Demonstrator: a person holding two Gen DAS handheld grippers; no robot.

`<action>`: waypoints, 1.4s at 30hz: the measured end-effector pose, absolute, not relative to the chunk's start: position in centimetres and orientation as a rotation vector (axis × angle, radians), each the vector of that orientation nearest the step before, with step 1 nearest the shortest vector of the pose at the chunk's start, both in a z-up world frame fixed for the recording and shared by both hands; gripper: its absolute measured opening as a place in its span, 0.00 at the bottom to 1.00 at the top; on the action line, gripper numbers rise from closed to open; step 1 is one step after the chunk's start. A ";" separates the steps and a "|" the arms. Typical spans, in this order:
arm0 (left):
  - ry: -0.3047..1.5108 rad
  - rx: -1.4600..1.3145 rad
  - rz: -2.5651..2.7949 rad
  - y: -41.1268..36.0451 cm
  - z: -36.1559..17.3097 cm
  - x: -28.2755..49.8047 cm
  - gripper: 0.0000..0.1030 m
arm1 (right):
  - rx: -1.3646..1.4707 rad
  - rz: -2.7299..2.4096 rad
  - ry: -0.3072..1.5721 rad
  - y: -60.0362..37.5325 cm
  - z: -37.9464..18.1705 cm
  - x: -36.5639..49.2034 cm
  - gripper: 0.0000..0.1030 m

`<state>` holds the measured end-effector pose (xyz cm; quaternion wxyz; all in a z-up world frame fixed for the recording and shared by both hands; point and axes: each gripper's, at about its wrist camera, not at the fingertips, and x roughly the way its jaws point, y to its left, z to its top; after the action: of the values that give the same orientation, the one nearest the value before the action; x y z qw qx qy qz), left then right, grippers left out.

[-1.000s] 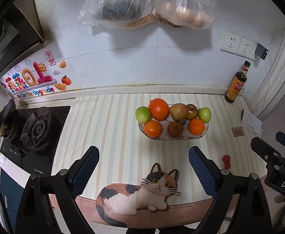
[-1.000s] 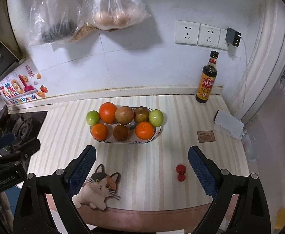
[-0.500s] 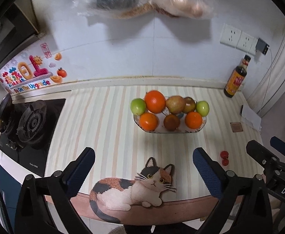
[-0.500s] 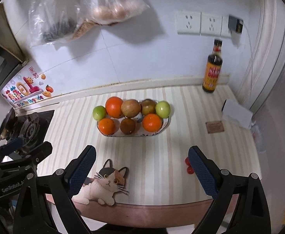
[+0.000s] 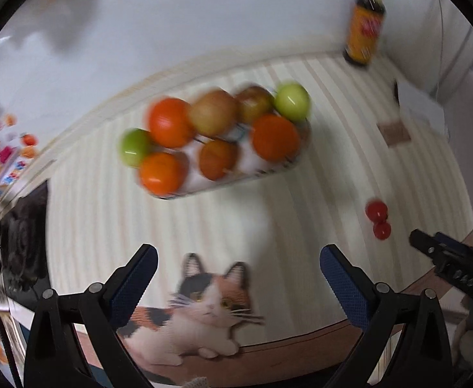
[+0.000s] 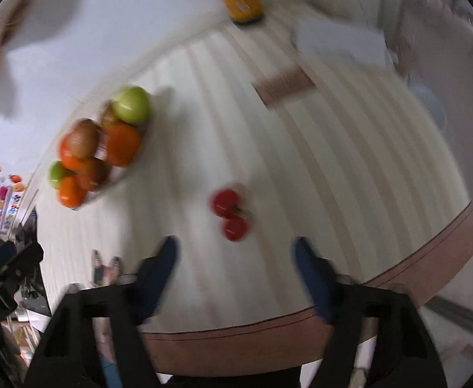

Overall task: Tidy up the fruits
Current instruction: 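Grasp a red cherry tomato with the right gripper while the left gripper grasps the other, then carry both cherry tomatoes over the floral plate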

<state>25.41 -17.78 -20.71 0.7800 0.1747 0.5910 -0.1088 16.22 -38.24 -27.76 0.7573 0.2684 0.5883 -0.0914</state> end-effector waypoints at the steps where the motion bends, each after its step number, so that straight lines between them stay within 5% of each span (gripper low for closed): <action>1: 1.297 0.394 -0.245 -18.7 -21.8 25.6 1.00 | 0.597 -0.207 1.298 -38.7 -29.2 15.9 0.63; 8: 1.402 0.451 -0.247 -21.9 -26.7 26.4 1.00 | 0.615 -0.155 1.280 -38.3 -32.5 17.1 0.60; 12: 1.439 0.451 -0.241 -22.5 -28.0 27.4 1.00 | 0.580 -0.118 1.266 -36.9 -33.8 18.9 0.49; 15: 1.450 0.440 -0.252 -23.0 -28.2 27.8 1.00 | 0.506 -0.097 1.255 -35.8 -33.5 19.8 0.28; 25: 1.483 0.431 -0.510 -30.7 -30.0 26.7 0.97 | 0.502 -0.191 1.176 -39.4 -30.5 15.5 0.28; 36: 1.498 0.460 -0.624 -35.2 -32.4 25.0 0.35 | 0.549 -0.279 1.179 -42.3 -30.1 13.8 0.28; 42: 1.466 0.398 -0.630 -33.9 -31.4 25.4 0.29 | 0.546 -0.275 1.173 -42.4 -29.7 13.6 0.28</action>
<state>25.36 -33.93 -31.36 0.6806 0.1771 0.6532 -0.2806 13.64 -42.35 -29.68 0.7893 0.2534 0.5446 -0.1278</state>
